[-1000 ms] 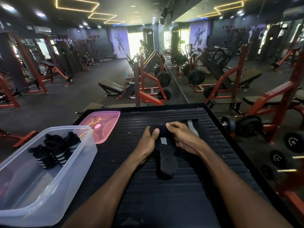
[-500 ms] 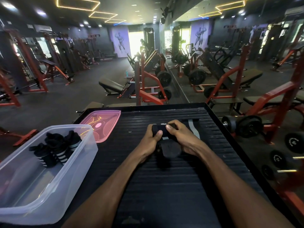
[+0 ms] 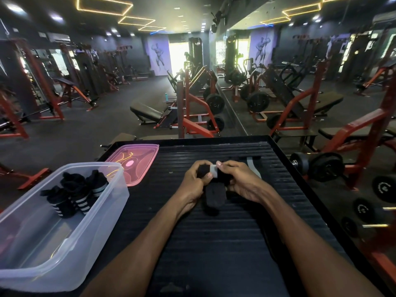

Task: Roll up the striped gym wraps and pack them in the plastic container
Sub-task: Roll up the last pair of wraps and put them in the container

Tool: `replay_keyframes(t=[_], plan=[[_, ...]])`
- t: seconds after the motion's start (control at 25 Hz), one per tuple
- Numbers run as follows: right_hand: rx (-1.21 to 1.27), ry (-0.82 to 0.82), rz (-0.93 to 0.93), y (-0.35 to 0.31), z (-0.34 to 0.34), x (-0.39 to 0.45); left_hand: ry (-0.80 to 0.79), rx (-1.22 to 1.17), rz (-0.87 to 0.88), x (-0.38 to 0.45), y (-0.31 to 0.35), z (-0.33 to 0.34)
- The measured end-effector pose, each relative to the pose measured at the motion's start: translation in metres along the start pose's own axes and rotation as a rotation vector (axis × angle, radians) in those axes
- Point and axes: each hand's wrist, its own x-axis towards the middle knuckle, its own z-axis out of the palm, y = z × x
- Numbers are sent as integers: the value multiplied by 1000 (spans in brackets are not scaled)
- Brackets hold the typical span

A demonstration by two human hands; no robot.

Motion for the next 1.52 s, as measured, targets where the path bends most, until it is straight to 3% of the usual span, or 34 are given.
replay_keyframes(t=[0.12,0.32,0.48,0.68,0.96,1.08,1.24,1.4,1.52], plan=[[-75,77,-79,5,1,5,-35,19,30,0,-2,-3],[-178,85,-246,5,-3,4,-65,-277,-193,-1,5,-4],[-268,56,-300,5,-1,2,12,-127,-173,3,0,-6],[-65,54,-43,2,6,0,53,46,-34,0,2,-8],[-321,146,-273,8,0,3,-31,-86,-139,2,5,-12],[-309,146,-232,8,1,4,8,16,-71,0,5,-10],[-26,40,-37,4,6,0,38,129,46,-6,8,-8],[-263,152,-167,8,3,0,-50,318,53,-6,2,-9],[-530,185,-244,10,0,3,-122,659,72,-5,-5,-9]])
